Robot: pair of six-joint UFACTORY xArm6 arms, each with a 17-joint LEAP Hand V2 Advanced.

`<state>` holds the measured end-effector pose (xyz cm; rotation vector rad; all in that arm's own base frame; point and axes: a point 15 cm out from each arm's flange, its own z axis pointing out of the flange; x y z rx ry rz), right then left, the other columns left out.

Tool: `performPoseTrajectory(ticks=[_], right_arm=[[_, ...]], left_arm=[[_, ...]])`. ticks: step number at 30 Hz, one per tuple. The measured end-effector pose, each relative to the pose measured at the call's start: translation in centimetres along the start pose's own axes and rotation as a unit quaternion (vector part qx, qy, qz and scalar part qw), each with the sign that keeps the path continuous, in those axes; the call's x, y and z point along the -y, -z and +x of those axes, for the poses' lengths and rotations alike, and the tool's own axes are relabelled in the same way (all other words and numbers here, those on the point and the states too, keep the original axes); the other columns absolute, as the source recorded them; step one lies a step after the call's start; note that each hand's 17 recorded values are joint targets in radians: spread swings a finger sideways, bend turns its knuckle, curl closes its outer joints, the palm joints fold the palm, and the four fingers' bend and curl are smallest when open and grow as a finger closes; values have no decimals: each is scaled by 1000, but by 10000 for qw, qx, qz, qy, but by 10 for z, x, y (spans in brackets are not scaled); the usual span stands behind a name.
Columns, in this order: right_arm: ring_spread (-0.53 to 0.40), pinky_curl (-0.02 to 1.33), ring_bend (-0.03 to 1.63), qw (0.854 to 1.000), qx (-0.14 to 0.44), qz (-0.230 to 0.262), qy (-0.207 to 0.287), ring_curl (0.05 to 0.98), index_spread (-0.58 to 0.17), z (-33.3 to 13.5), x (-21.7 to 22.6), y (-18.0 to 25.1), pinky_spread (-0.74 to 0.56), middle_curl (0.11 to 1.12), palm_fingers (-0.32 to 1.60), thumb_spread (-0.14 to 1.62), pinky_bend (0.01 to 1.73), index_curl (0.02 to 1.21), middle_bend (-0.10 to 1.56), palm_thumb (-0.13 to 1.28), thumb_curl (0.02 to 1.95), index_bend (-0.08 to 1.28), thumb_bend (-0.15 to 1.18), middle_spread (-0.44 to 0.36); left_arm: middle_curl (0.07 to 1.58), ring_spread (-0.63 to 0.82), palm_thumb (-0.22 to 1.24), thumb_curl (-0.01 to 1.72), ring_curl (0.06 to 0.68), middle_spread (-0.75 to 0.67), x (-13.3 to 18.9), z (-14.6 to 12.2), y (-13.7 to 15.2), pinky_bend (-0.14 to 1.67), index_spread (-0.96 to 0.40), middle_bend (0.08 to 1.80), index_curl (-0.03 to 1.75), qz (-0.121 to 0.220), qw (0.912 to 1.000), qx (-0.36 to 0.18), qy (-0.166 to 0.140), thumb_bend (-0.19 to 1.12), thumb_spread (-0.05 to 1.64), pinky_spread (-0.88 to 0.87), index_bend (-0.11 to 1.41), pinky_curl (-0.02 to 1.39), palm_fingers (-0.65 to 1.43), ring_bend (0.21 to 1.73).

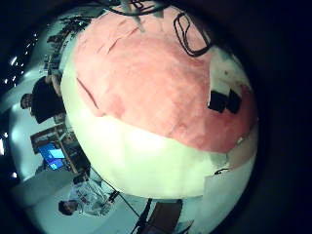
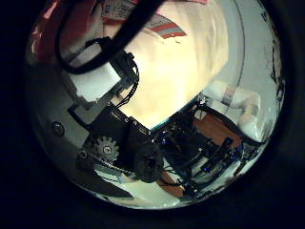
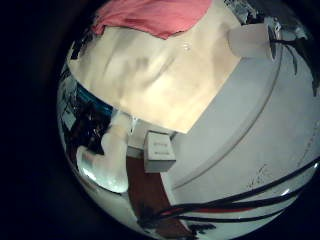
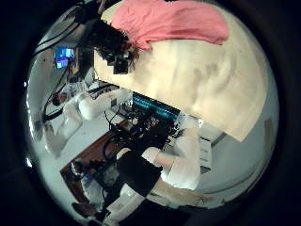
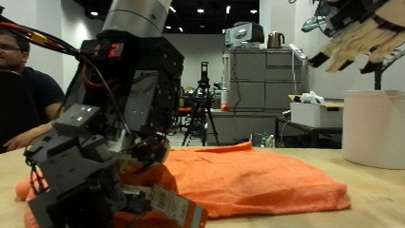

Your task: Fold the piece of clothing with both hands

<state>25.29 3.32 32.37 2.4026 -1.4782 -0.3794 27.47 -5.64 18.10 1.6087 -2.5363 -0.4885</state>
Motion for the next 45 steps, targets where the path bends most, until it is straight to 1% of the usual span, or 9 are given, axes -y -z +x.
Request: performPoseTrajectory(ticks=[14, 21, 29, 31, 34, 35, 37, 40, 45], right_arm=[[37, 245, 425, 9989, -346, 302, 75, 300, -237, 32, 105, -64, 113, 368, 388, 1086, 253, 305, 265, 567, 300, 155, 3, 8], [-3, 246, 433, 9991, -386, 89, 146, 294, -246, 33, 136, -99, 85, 378, 401, 1060, 249, 306, 284, 604, 303, 177, -21, -42], [-48, 243, 464, 9990, -334, -228, 205, 298, -265, 26, 137, -141, 46, 385, 438, 1035, 240, 320, 284, 621, 304, 178, -21, -89], [-82, 249, 539, 9983, -450, -291, 237, 316, -266, 26, 141, -147, -10, 382, 508, 1022, 281, 307, 274, 631, 307, 139, -20, -98], [-186, 291, 712, 9977, -616, -211, 187, 353, -259, 30, 151, -152, -248, 390, 731, 1008, 526, 249, 281, 668, 316, 86, -13, -112], [-197, 293, 723, 9975, -666, -166, 183, 357, -259, 31, 154, -152, -274, 391, 725, 1006, 545, 244, 282, 671, 316, 89, -15, -114], [-263, 343, 808, 9970, -752, -93, 167, 398, -279, 32, 159, -153, -421, 425, 893, 997, 690, 233, 352, 740, 333, 129, 0, -141], [-296, 396, 892, 9970, -760, -67, 127, 448, -331, 31, 160, -156, -488, 501, 1217, 996, 781, 287, 507, 824, 354, 251, 8, -179], [-293, 494, 988, 9962, -812, 290, 90, 521, -371, 33, 171, -144, -459, 624, 1327, 1026, 936, 430, 752, 884, 368, 560, -7, -196]], left_arm=[[984, -463, 893, 671, 519, -527, -26, -6, 18, 1170, -673, 932, 845, -103, 9999, -32, 56, -10, 988, -659, 340, 590, 1040, 1307], [1016, -465, 883, 693, 516, -539, -34, -8, 21, 1178, -712, 914, 1005, -57, 9999, -45, 120, -14, 991, -655, 248, 584, 1040, 1311], [1043, -474, 876, 709, 511, -550, -39, -11, 27, 1177, -737, 896, 1164, -26, 9998, -42, 166, -15, 987, -653, 172, 576, 1048, 1306], [1046, -474, 875, 711, 510, -554, -39, -11, 28, 1178, -739, 892, 1197, -28, 9998, -42, 167, -14, 986, -652, 167, 575, 1047, 1307], [1054, -474, 875, 714, 510, -556, -39, -12, 28, 1180, -738, 889, 1241, -26, 9999, -45, 161, -13, 985, -652, 162, 573, 1045, 1308], [1055, -475, 879, 714, 511, -559, -40, -12, 28, 1176, -737, 890, 1254, -28, 9999, -48, 161, -12, 987, -652, 162, 571, 1042, 1311], [1059, -473, 880, 715, 509, -563, -42, -13, 28, 1176, -734, 890, 1280, -51, 9998, -57, 172, -13, 987, -652, 160, 569, 1040, 1310], [1063, -472, 880, 716, 508, -566, -41, -13, 28, 1181, -728, 888, 1313, -43, 9998, -57, 164, -14, 988, -651, 156, 568, 1041, 1310], [1069, -472, 880, 718, 507, -576, -42, -16, 30, 1184, -715, 885, 1361, -32, 9999, -53, 150, -14, 988, -649, 153, 565, 1037, 1314]])
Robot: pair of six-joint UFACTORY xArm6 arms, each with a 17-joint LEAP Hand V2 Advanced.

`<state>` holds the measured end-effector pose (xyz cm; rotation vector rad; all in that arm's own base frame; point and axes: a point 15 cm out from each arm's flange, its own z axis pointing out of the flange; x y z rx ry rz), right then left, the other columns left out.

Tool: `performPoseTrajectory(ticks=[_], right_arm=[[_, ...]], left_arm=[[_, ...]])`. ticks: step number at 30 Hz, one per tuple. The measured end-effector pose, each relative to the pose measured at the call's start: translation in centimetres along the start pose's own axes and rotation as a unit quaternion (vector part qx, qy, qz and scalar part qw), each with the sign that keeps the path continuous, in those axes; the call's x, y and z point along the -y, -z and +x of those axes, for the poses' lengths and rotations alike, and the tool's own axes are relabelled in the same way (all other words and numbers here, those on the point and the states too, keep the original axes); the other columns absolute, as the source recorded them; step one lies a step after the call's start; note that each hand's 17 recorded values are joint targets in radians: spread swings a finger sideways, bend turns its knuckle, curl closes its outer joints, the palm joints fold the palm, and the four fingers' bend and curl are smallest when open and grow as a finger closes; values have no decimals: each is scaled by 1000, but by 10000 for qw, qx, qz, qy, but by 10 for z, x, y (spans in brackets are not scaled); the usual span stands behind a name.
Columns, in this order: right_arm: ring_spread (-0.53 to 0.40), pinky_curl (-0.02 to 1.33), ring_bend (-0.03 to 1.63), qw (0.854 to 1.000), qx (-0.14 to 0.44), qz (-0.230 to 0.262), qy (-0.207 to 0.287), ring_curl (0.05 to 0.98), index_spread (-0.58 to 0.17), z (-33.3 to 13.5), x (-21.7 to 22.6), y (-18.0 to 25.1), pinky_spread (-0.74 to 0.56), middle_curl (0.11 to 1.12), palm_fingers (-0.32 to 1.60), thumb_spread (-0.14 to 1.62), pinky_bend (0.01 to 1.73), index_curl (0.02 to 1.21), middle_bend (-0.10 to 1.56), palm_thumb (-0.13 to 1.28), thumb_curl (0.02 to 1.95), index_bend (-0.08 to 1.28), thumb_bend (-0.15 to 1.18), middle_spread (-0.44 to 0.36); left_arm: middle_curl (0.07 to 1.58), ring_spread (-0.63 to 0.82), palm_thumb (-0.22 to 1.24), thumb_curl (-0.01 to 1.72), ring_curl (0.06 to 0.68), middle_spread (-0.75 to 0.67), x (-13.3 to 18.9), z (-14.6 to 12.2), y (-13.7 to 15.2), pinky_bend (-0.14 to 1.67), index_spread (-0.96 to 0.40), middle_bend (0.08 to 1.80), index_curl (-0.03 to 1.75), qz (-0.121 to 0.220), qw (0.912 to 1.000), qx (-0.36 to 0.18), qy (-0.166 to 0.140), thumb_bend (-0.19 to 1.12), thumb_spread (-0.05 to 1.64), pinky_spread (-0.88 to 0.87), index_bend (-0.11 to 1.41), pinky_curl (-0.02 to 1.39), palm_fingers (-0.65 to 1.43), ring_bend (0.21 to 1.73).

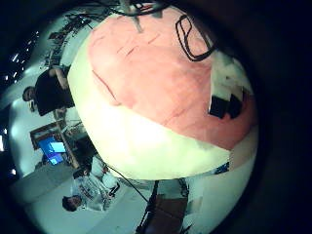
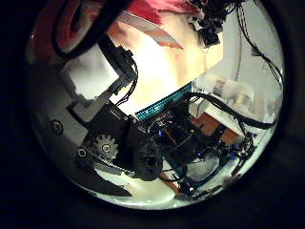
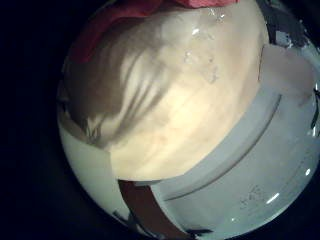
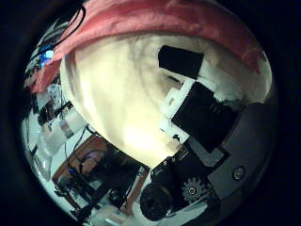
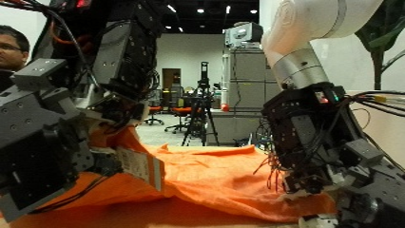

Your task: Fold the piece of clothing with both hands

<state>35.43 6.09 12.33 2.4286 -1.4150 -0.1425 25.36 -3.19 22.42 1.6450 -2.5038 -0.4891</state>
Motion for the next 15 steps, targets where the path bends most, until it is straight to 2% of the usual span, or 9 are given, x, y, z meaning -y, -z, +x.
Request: performPoseTrajectory(ticks=[1, 5, 10, 15], right_arm=[[-285, 528, 1033, 10000, -10, 50, -3, 546, -373, 1, 0, 3, -435, 663, 1323, 1056, 990, 481, 840, 899, 370, 665, -4, -193], [-279, 614, 1148, 9999, -34, 134, 8, 613, -361, 2, -3, 13, -385, 744, 1225, 1169, 1115, 599, 1015, 978, 390, 862, 31, -191], [-273, 696, 1239, 10000, -20, -3, -10, 677, -339, 0, -33, 24, -340, 802, 1121, 1257, 1200, 695, 1136, 1042, 418, 986, 59, -187], [-268, 769, 1289, 10000, -48, 74, -47, 728, -319, 0, -60, 53, -301, 837, 1052, 1312, 1244, 765, 1204, 1078, 446, 1041, 69, -181]], left_arm=[[1070, -472, 880, 718, 506, -578, 0, 0, 1, 1183, -712, 889, 1369, 12, 10000, 2, -9, -14, 988, -649, 152, 564, 1039, 1314], [1070, -471, 880, 719, 505, -581, -4, -3, 5, 1186, -698, 883, 1398, -32, 10000, 0, -25, -14, 989, -651, 152, 561, 1043, 1312], [1071, -471, 880, 720, 504, -585, -15, -4, 9, 1188, -681, 879, 1425, -192, 9997, -30, -121, -14, 989, -656, 150, 558, 1043, 1311], [1070, -471, 873, 721, 502, -586, -32, -4, 17, 1187, -661, 879, 1449, -325, 9991, -66, -275, -15, 991, -659, 147, 554, 1047, 1309]])
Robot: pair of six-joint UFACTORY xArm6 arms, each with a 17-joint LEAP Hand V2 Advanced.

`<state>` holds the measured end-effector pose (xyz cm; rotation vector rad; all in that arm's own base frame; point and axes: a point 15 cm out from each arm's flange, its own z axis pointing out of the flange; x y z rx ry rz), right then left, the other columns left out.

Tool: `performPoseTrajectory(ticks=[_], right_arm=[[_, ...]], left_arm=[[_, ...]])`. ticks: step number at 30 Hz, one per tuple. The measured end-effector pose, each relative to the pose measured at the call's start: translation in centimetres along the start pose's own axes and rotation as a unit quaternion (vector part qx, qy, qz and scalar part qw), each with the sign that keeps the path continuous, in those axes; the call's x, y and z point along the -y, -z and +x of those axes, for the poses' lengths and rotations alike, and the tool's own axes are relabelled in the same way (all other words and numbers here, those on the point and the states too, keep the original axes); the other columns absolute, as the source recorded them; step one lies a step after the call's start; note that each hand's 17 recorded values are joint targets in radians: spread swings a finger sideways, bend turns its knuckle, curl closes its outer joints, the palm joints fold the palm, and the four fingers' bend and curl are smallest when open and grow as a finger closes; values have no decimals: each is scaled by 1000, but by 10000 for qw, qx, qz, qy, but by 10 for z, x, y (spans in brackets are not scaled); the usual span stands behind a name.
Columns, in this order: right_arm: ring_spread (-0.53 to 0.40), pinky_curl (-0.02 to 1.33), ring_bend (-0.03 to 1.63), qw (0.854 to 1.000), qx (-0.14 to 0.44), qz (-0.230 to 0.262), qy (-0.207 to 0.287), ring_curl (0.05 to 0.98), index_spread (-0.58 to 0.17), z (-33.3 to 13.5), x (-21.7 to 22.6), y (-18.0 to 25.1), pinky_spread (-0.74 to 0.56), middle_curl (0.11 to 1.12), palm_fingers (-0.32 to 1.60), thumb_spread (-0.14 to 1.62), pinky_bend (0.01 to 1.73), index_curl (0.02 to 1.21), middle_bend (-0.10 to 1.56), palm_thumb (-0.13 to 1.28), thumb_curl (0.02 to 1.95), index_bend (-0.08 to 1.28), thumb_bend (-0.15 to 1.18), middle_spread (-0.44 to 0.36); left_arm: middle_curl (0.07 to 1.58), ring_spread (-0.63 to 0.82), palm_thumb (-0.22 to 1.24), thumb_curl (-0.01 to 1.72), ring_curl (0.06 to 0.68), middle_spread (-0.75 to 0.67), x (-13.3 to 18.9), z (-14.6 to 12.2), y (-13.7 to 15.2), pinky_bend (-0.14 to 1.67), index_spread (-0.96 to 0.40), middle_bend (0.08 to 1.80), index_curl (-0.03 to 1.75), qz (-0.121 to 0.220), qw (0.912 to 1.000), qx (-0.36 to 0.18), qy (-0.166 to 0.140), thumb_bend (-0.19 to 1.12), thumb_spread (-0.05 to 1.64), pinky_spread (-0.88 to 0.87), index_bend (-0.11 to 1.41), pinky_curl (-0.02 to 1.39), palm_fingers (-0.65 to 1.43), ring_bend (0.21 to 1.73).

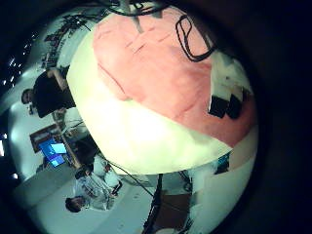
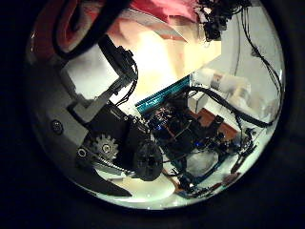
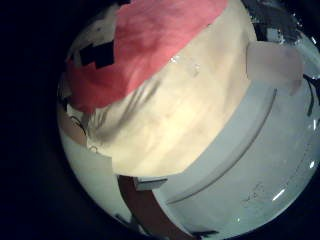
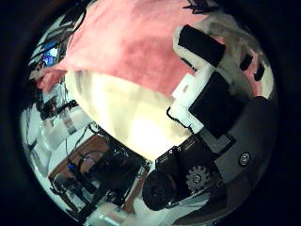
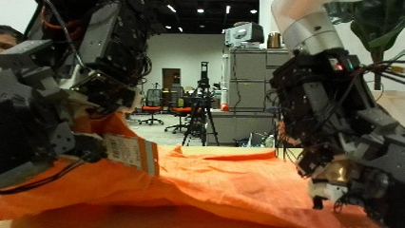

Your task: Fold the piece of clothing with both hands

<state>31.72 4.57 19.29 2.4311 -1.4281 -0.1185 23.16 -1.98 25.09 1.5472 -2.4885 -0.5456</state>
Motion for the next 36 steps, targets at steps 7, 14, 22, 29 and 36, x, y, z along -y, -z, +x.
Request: performPoseTrajectory(ticks=[7, 14, 22, 29, 36], right_arm=[[-262, 840, 1318, 9994, -50, 348, -37, 770, -302, 0, -33, 44, -268, 858, 1016, 1340, 1257, 823, 1244, 1093, 476, 1059, 60, -176], [-253, 877, 1319, 9988, 120, 459, -112, 773, -306, -10, -47, 58, -269, 839, 963, 1350, 1237, 840, 1218, 809, 405, 977, -57, -162], [-257, 744, 1145, 9988, 473, -33, -73, 667, -335, -35, -64, 5, -377, 754, 150, 1100, 968, 749, 953, 298, 275, 623, -60, -146], [-147, 603, 955, 9989, 417, 178, -105, 559, -278, -45, -54, -26, -108, 682, 39, 967, 685, 678, 853, 276, 287, 596, -21, -83], [-113, 525, 915, 9976, 303, 558, -256, 517, -228, -53, -34, -53, -8, 629, 98, 957, 603, 609, 778, 402, 312, 476, -15, -51]], left_arm=[[1069, -469, 868, 719, 503, -586, -25, -6, 28, 1186, -632, 877, 1476, -120, 9999, -93, 19, -14, 992, -660, 145, 551, 1049, 1311], [1070, -468, 869, 718, 502, -586, -30, -14, 47, 1186, -604, 879, 1498, -93, 9998, -142, 44, -14, 991, -660, 148, 549, 1051, 1311], [1069, -471, 869, 717, 501, -587, -28, -15, 45, 1188, -573, 877, 1517, -135, 9998, -159, 9, -14, 991, -659, 147, 548, 1050, 1307], [1069, -472, 865, 714, 501, -586, -26, -15, 46, 1188, -547, 881, 1530, -141, 9998, -154, -23, -16, 991, -659, 141, 547, 1050, 1307], [1068, -472, 861, 710, 501, -585, -27, -15, 45, 1190, -522, 883, 1540, -149, 9998, -160, -24, -15, 995, -659, 141, 546, 1049, 1307]])
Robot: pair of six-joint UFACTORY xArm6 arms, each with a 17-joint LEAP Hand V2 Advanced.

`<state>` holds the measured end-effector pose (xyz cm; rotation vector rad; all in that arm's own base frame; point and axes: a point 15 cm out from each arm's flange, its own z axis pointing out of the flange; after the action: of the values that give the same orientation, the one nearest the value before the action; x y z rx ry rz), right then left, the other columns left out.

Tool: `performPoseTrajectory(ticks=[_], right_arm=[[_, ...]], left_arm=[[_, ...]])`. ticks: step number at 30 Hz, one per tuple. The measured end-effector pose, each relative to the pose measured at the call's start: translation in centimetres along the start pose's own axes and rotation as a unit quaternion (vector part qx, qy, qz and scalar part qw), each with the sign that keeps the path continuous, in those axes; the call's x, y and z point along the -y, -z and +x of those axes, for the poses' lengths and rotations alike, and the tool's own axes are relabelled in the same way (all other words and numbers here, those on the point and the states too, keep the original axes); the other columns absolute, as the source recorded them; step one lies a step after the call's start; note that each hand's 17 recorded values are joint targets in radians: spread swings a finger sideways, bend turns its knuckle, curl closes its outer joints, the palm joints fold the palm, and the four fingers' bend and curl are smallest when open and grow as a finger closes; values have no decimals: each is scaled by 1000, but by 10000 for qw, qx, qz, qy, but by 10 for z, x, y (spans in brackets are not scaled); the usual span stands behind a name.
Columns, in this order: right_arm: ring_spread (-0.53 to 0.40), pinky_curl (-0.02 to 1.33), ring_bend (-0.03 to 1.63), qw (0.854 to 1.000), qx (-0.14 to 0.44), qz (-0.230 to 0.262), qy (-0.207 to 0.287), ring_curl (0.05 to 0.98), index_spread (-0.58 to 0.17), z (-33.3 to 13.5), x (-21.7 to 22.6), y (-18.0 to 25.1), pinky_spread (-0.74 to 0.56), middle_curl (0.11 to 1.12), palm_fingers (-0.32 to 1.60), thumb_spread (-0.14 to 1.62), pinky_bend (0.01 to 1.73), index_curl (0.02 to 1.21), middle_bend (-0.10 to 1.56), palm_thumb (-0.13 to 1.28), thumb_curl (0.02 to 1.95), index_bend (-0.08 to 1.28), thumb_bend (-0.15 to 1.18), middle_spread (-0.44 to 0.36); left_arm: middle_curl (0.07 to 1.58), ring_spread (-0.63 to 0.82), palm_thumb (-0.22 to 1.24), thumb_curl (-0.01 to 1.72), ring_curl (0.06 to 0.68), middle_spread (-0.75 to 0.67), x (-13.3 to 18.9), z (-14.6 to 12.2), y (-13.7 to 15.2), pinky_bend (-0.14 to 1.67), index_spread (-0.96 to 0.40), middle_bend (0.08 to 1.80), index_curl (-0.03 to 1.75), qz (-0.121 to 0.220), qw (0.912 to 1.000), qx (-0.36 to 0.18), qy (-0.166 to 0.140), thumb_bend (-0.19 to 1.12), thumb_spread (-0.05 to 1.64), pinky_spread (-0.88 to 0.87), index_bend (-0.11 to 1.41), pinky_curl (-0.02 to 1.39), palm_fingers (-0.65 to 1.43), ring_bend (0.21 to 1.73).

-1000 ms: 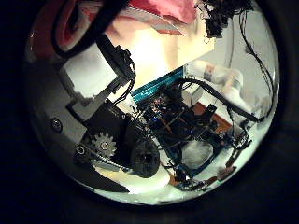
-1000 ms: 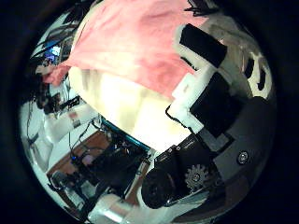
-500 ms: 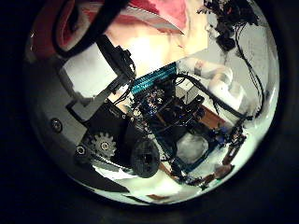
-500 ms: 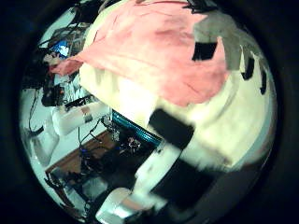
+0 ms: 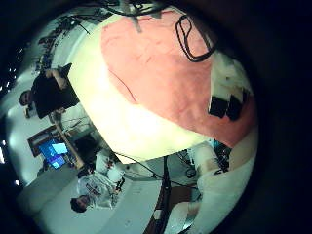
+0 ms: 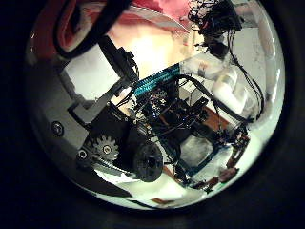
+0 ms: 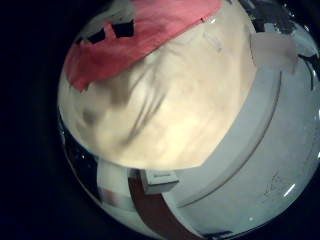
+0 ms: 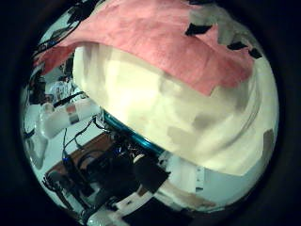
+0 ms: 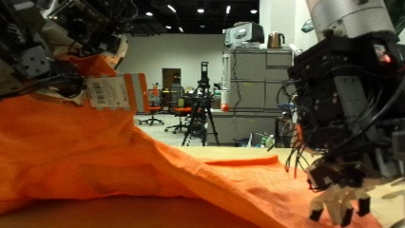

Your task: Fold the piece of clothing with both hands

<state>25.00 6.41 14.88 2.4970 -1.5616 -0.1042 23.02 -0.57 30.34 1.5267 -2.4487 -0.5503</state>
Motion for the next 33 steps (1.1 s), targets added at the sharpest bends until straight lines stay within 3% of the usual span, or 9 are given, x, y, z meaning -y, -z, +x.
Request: performPoseTrajectory(ticks=[10, 14, 16, 17, 19, 20, 24, 28, 33], right_arm=[[-155, 456, 902, 9999, -56, 137, -85, 494, -196, -7, 9, -4, -24, 603, 210, 965, 545, 549, 725, 523, 332, 362, -10, -48], [-234, 479, 1059, 9997, -73, 179, -116, 538, -235, -9, 15, -11, -216, 645, 495, 975, 698, 534, 771, 618, 356, 283, -2, -105], [-266, 502, 1133, 9997, -125, 167, -145, 565, -267, -8, 17, -15, -307, 671, 531, 978, 775, 545, 768, 645, 364, 265, -12, -137], [-287, 548, 1179, 9996, -176, 145, -165, 599, -309, -7, 17, -17, -340, 712, 619, 980, 883, 570, 813, 689, 380, 289, -5, -164], [-298, 597, 1213, 9993, -286, 116, -213, 635, -331, -3, 18, -19, -372, 748, 579, 981, 933, 610, 834, 698, 385, 314, -15, -183], [-312, 660, 1254, 9991, -337, 115, -220, 668, -366, -1, 19, -19, -379, 791, 657, 979, 1041, 663, 872, 768, 409, 382, 18, -214], [-328, 746, 1280, 9987, -393, 206, -238, 706, -447, 2, 21, -13, -378, 881, 792, 980, 1148, 779, 970, 869, 454, 609, 25, -261], [-313, 793, 1277, 9981, -407, 389, -234, 724, -453, 3, 22, -1, -361, 918, 994, 1033, 1168, 865, 1074, 919, 478, 778, 32, -259], [-280, 866, 1258, 9963, -433, 687, -263, 752, -405, 6, 22, 19, -324, 916, 1083, 1191, 1165, 942, 1126, 986, 496, 906, 61, -211]], left_arm=[[1067, -472, 861, 707, 502, -584, -1, 1, -1, 1189, -489, 883, 1552, -12, 10000, -2, -4, -14, 997, -660, 142, 544, 1045, 1310], [1066, -472, 861, 706, 501, -583, -1, 1, -1, 1186, -477, 887, 1557, -7, 10000, 0, -5, -14, 997, -663, 141, 543, 1048, 1309], [1066, -472, 861, 706, 501, -583, -1, 1, 0, 1186, -472, 884, 1559, -11, 10000, 0, -7, -14, 997, -664, 141, 542, 1046, 1310], [1066, -472, 861, 706, 501, -582, -1, 1, 0, 1186, -469, 887, 1560, -20, 10000, 0, -12, -14, 997, -664, 141, 542, 1048, 1309], [1066, -474, 861, 706, 501, -582, 0, 0, 2, 1185, -464, 887, 1561, -14, 10000, 1, -11, -14, 997, -665, 140, 542, 1048, 1309], [1066, -476, 861, 706, 500, -582, 0, 0, 2, 1185, -460, 887, 1563, -16, 10000, 1, -12, -14, 997, -665, 140, 542, 1048, 1308], [1065, -478, 861, 705, 500, -582, 0, -1, 7, 1185, -450, 884, 1567, 15, 10000, 1, 11, -14, 997, -665, 145, 542, 1048, 1309], [1065, -479, 861, 705, 499, -582, 0, -2, 8, 1183, -442, 885, 1571, 1, 10000, 21, 11, -14, 997, -665, 144, 541, 1051, 1307], [1065, -480, 861, 704, 499, -582, 0, -4, 9, 1183, -430, 883, 1575, -22, 10000, 38, 11, -14, 997, -666, 143, 541, 1052, 1306]])
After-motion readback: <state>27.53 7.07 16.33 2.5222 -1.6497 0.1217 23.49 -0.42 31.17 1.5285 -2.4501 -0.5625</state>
